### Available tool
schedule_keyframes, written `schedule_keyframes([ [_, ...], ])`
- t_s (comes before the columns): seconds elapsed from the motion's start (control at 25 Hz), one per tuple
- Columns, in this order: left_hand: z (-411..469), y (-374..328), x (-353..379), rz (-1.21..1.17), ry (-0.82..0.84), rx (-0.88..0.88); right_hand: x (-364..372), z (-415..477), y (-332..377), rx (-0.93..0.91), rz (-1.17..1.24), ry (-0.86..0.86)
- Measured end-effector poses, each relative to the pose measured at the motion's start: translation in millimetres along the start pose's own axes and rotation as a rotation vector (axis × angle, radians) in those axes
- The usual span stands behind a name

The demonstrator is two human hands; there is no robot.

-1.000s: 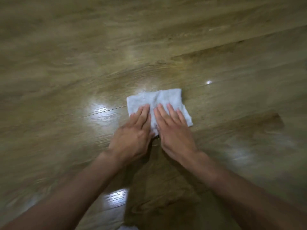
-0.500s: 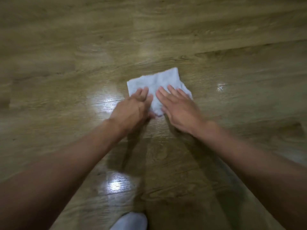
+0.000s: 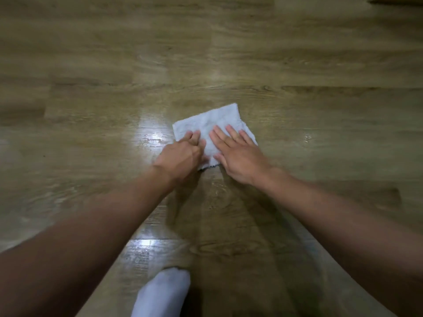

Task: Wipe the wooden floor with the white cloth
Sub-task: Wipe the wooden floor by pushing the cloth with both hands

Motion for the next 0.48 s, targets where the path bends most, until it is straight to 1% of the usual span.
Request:
schedule_keyframes([
  [0.08, -38.8, -21.9, 8.9, 0.041, -0.005, 0.077, 11.0, -51.6, 20.5, -0.004, 0.030, 0.020],
  [0.16, -63.9, -38.1, 10.2, 0.094, -0.011, 0.147, 17.9, -79.7, 37.1, -0.020, 0.020, 0.112],
  [0.2, -68.6, -43.0, 8.3, 0.100, -0.034, 0.166, 17.3, -80.0, 38.0, -0.005, 0.033, 0.142],
  [0.28, -52.8, -45.5, -1.9, 0.091, -0.126, 0.180, 9.7, -54.9, 28.4, 0.045, 0.069, 0.111],
  [0.32, -37.3, -41.3, -7.4, 0.041, -0.131, 0.129, 3.0, -33.5, 21.2, 0.034, 0.084, 0.080],
  [0.44, 14.0, -1.2, -15.4, -0.245, -0.024, -0.125, -14.8, 29.6, 2.7, 0.011, 0.136, 0.026],
  [0.48, 28.8, 12.1, -14.2, -0.317, 0.000, -0.168, -13.9, 41.4, 1.3, 0.031, 0.144, 0.016],
])
Point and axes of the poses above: each hand's wrist, its own z-axis towards the middle knuckle, its own x-axis out of the palm, y = z × x, the point moved 5 cm from there along z, towards the middle knuckle, and after that the axes turned 15 degrees about -x, right-handed, at the moved point
